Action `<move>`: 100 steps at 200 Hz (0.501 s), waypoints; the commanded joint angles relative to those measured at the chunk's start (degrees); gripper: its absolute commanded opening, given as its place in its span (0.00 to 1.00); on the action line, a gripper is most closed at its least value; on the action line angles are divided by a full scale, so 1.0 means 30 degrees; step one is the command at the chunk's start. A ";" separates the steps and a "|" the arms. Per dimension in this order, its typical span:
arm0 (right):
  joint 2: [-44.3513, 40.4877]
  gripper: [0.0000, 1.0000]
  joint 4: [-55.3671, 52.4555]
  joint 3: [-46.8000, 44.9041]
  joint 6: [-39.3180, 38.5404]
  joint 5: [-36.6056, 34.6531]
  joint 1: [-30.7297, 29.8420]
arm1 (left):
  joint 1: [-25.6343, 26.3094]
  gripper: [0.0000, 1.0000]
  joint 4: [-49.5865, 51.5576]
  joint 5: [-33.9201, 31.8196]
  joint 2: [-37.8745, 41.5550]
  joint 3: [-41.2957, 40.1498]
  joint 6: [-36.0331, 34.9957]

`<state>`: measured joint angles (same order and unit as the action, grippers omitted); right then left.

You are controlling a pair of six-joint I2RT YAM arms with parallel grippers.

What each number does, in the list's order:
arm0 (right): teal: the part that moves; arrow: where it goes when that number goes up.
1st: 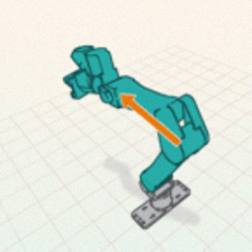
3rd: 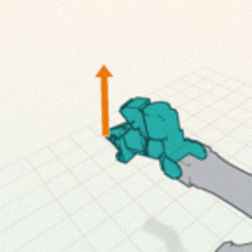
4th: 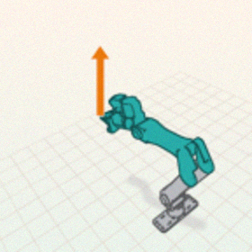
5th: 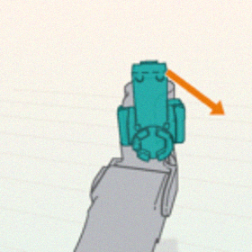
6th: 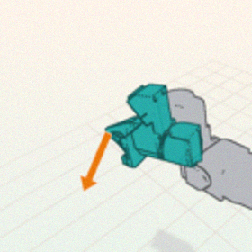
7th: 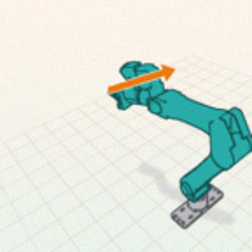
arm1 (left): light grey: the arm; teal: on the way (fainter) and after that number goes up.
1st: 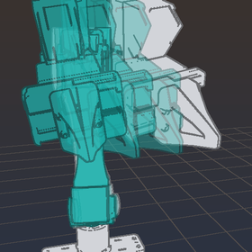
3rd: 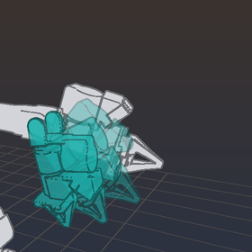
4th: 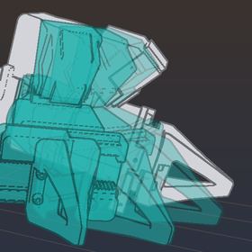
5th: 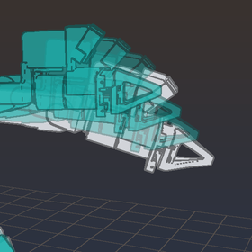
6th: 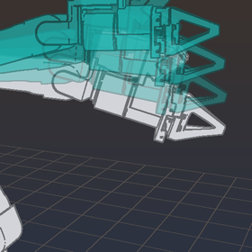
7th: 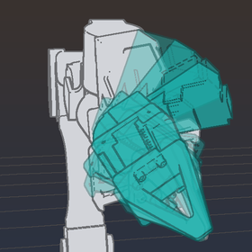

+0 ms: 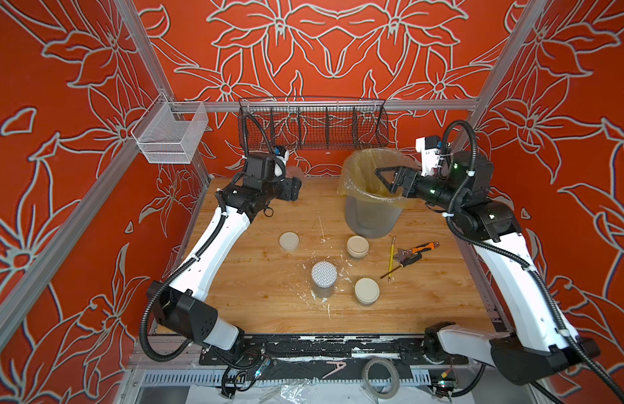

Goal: Empty moldy tea leaves from jars
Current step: Place the jar at the center of the board.

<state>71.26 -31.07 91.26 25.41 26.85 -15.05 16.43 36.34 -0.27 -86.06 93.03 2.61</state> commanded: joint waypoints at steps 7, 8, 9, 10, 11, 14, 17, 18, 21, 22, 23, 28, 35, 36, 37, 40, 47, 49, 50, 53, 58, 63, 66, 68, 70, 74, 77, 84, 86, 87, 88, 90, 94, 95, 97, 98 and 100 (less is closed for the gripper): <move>0.0821 0.97 -0.2331 0.0403 -0.2392 0.0249 -0.0144 | -0.1114 0.05 0.2961 -0.0415 -0.0776 -0.0562 0.2570; 0.0838 0.97 -0.2345 0.0401 -0.2398 0.0278 -0.0142 | -0.1156 0.05 0.3027 -0.0382 -0.0810 -0.0582 0.2637; 0.0846 0.97 -0.2366 0.0400 -0.2416 0.0307 -0.0170 | -0.1206 0.05 0.3074 -0.0350 -0.0871 -0.0606 0.2700; 0.0880 0.97 -0.2392 0.0400 -0.2440 0.0322 -0.0170 | -0.1246 0.05 0.3127 -0.0320 -0.0901 -0.0618 0.2775; 0.0896 0.97 -0.2404 0.0399 -0.2452 0.0344 -0.0170 | -0.1280 0.04 0.3183 -0.0290 -0.0975 -0.0639 0.2842; 0.0977 0.97 -0.2467 0.0377 -0.2503 0.0404 -0.0210 | -0.1399 0.05 0.3382 -0.0224 -0.1139 -0.0697 0.3025; 0.1024 0.97 -0.2537 0.0371 -0.2556 0.0444 -0.0240 | -0.1505 0.05 0.3576 -0.0179 -0.1320 -0.0708 0.3198; 0.1056 0.97 -0.2550 0.0356 -0.2583 0.0449 -0.0263 | -0.1542 0.05 0.3642 -0.0161 -0.1390 -0.0713 0.3244; 0.1110 0.97 -0.2613 0.0342 -0.2651 0.0472 -0.0295 | -0.1636 0.05 0.3846 -0.0146 -0.1571 -0.0718 0.3412; 0.1144 0.97 -0.2632 0.0356 -0.2660 0.0492 -0.0305 | -0.1666 0.05 0.3924 -0.0144 -0.1647 -0.0718 0.3453; 0.1160 0.97 -0.2656 0.0348 -0.2664 0.0473 -0.0325 | -0.1710 0.05 0.3992 -0.0129 -0.1700 -0.0718 0.3503; 0.1225 0.97 -0.2800 0.0366 -0.2809 0.0412 -0.0409 | -0.1871 0.05 0.4362 -0.0093 -0.2077 -0.0672 0.3739; 0.1328 0.97 -0.2990 0.0372 -0.2989 0.0280 -0.0531 | -0.2102 0.05 0.4892 -0.0056 -0.2619 -0.0540 0.4024; 0.1340 0.97 -0.3026 0.0385 -0.3019 0.0250 -0.0555 | -0.2133 0.05 0.4988 -0.0056 -0.2698 -0.0512 0.4067; 0.1346 0.97 -0.3058 0.0363 -0.3049 0.0220 -0.0567 | -0.2164 0.05 0.5080 -0.0056 -0.2782 -0.0483 0.4103; 0.1396 0.97 -0.3101 0.0343 -0.3112 0.0106 -0.0618 | -0.2274 0.06 0.5322 -0.0081 -0.3064 -0.0396 0.4244; 0.1408 0.97 -0.3261 0.0319 -0.3256 -0.0148 -0.0760 | -0.2495 0.06 0.5913 -0.0113 -0.3700 -0.0126 0.4512; 0.1425 0.97 -0.3287 0.0313 -0.3299 -0.0209 -0.0800 | -0.2569 0.06 0.6075 -0.0114 -0.3865 -0.0050 0.4540; 0.1433 0.97 -0.3306 0.0312 -0.3306 -0.0244 -0.0822 | -0.2601 0.06 0.6151 -0.0099 -0.3951 -0.0018 0.4589; 0.1425 0.97 -0.3341 0.0308 -0.3360 -0.0336 -0.0877 | -0.2692 0.07 0.6357 -0.0072 -0.4221 0.0094 0.4693; 0.1432 0.97 -0.3379 0.0261 -0.3431 -0.0427 -0.0965 | -0.2867 0.07 0.6672 -0.0016 -0.4681 0.0256 0.4796; 0.1417 0.97 -0.3411 0.0225 -0.3485 -0.0490 -0.1037 | -0.3014 0.07 0.6931 0.0030 -0.5072 0.0406 0.4863; 0.1434 0.97 -0.3424 0.0198 -0.3514 -0.0510 -0.1072 | -0.3102 0.07 0.7059 0.0054 -0.5361 0.0488 0.4933; 0.1417 0.97 -0.3423 0.0210 -0.3510 -0.0498 -0.1098 | -0.3161 0.07 0.7138 0.0060 -0.5518 0.0543 0.4967; 0.1449 0.97 -0.3430 0.0198 -0.3538 -0.0502 -0.1127 | -0.3219 0.07 0.7217 0.0061 -0.5689 0.0600 0.4983; 0.1441 0.97 -0.3460 0.0154 -0.3525 -0.0505 -0.1176 | -0.3315 0.07 0.7401 0.0087 -0.6016 0.0732 0.5042; 0.1441 0.97 -0.3470 0.0163 -0.3571 -0.0512 -0.1214 | -0.3381 0.07 0.7524 0.0113 -0.6270 0.0833 0.5080; 0.1424 0.97 -0.3526 0.0181 -0.3631 -0.0509 -0.1278 | -0.3551 0.07 0.7778 0.0199 -0.6781 0.1069 0.5116; 0.1414 0.97 -0.3522 0.0169 -0.3635 -0.0512 -0.1304 | -0.3588 0.07 0.7860 0.0220 -0.6928 0.1127 0.5130; 0.1413 0.97 -0.3526 0.0167 -0.3635 -0.0527 -0.1308 | -0.3609 0.07 0.7893 0.0229 -0.7006 0.1157 0.5147; 0.1412 0.97 -0.3543 0.0166 -0.3650 -0.0520 -0.1325 | -0.3619 0.07 0.7925 0.0233 -0.7074 0.1186 0.5156; 0.1426 0.97 -0.3555 0.0165 -0.3661 -0.0537 -0.1352 | -0.3663 0.07 0.7955 0.0236 -0.7199 0.1245 0.5162; 0.1407 0.97 -0.3559 0.0165 -0.3679 -0.0542 -0.1384 | -0.3708 0.07 0.8058 0.0188 -0.7459 0.1364 0.5168; 0.1409 0.97 -0.3559 0.0165 -0.3687 -0.0571 -0.1392 | -0.3728 0.07 0.8080 0.0169 -0.7536 0.1392 0.5166; 0.1389 0.97 -0.3559 0.0172 -0.3700 -0.0579 -0.1413 | -0.3757 0.07 0.8119 0.0132 -0.7666 0.1435 0.5187; 0.1385 0.97 -0.3559 0.0168 -0.3697 -0.0575 -0.1421 | -0.3752 0.07 0.8125 0.0112 -0.7727 0.1457 0.5190; 0.1383 0.97 -0.3559 0.0151 -0.3673 -0.0572 -0.1442 | -0.3770 0.07 0.8167 0.0082 -0.7867 0.1510 0.5178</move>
<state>75.96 -40.60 91.26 16.60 26.11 -18.59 6.20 56.58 -0.16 -107.33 93.80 15.81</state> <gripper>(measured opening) 0.972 0.811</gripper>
